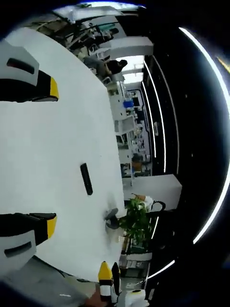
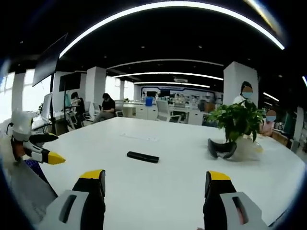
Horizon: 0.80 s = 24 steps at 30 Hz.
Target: Press the specified remote control buttons in sequence, fully releasing each button before pressing the next.
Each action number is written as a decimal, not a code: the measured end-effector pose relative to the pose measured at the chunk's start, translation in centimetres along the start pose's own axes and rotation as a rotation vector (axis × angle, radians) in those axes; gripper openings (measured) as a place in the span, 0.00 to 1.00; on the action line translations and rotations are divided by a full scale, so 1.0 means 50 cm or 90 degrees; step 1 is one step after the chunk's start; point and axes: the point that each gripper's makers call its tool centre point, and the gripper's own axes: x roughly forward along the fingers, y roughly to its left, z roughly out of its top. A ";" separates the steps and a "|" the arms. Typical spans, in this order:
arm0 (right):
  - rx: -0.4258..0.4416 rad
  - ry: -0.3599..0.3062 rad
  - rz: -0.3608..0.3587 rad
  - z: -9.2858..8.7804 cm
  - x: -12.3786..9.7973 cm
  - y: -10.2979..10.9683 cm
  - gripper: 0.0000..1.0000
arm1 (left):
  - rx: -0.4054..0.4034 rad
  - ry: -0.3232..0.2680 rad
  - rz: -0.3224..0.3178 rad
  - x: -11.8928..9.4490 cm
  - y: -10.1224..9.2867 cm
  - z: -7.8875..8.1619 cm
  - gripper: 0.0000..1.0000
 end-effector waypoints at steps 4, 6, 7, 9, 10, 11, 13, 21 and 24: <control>-0.002 0.018 -0.016 -0.014 0.005 -0.012 0.84 | 0.059 -0.059 -0.013 -0.005 -0.027 0.031 1.00; -0.006 0.032 -0.022 -0.023 0.008 -0.017 0.84 | 0.053 -0.062 -0.022 -0.001 -0.032 0.037 1.00; -0.009 0.039 -0.029 -0.027 0.008 -0.019 0.84 | 0.054 -0.065 -0.022 0.000 -0.031 0.038 1.00; -0.015 0.031 -0.035 -0.023 0.006 -0.022 0.84 | 0.045 -0.065 -0.017 -0.001 -0.024 0.037 1.00; -0.014 0.028 -0.036 -0.021 0.005 -0.022 0.84 | 0.035 -0.068 -0.013 -0.002 -0.020 0.038 1.00; -0.013 0.027 -0.040 -0.020 0.004 -0.025 0.85 | 0.011 -0.078 -0.012 -0.003 -0.014 0.044 1.00; -0.011 0.032 -0.046 -0.023 0.006 -0.029 0.85 | -0.049 -0.112 -0.033 -0.010 -0.017 0.063 1.00; -0.027 0.060 -0.086 -0.037 0.005 -0.047 0.82 | -0.064 -0.175 -0.042 -0.025 -0.024 0.094 1.00; -0.027 0.061 -0.092 -0.038 0.004 -0.049 0.85 | -0.041 -0.165 -0.033 -0.024 -0.024 0.087 1.00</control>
